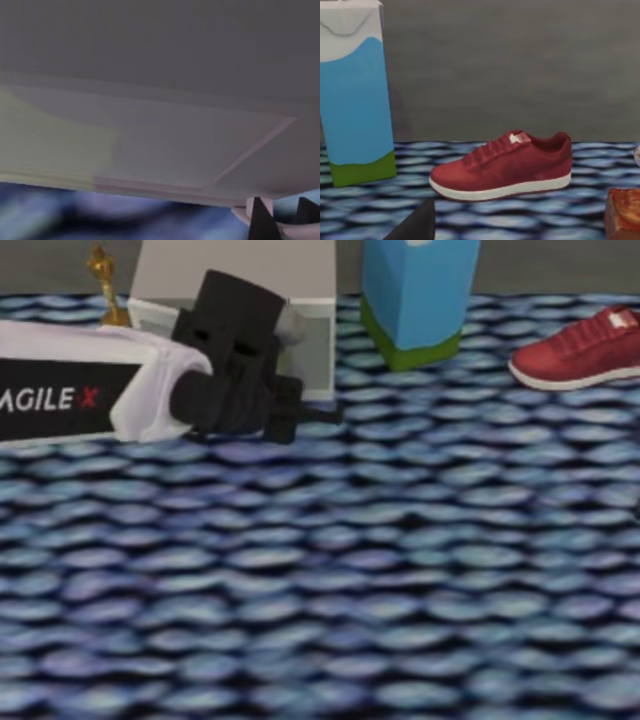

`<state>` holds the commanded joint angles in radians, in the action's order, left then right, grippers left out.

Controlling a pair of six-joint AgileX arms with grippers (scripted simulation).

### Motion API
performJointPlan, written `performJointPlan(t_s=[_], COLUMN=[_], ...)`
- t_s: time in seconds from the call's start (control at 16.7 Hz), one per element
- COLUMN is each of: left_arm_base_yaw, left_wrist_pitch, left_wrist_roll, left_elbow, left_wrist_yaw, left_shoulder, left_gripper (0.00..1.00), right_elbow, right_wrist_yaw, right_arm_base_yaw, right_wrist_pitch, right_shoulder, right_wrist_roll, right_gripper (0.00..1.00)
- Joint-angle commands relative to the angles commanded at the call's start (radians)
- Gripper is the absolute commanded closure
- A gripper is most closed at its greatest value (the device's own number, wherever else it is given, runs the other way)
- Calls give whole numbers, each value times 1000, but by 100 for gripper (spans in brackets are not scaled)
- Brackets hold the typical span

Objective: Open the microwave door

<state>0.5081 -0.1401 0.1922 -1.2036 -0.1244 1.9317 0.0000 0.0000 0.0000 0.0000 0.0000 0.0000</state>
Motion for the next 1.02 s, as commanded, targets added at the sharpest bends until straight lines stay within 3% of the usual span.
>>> performJointPlan(t_s=[0.3, 1.02], left_arm_base_yaw=[-16, -16], left_wrist_pitch=[16, 16], left_wrist_roll=[-43, -43], left_elbow=[35, 35], left_wrist_yaw=[30, 30], left_shoulder=[-25, -25], left_gripper=[100, 100], right_elbow=[0, 0], right_wrist_yaw=[0, 0], right_arm_base_yaw=[0, 0], right_wrist_pitch=[0, 0], right_shoulder=[0, 0], right_wrist_roll=[0, 0], right_gripper=[0, 0])
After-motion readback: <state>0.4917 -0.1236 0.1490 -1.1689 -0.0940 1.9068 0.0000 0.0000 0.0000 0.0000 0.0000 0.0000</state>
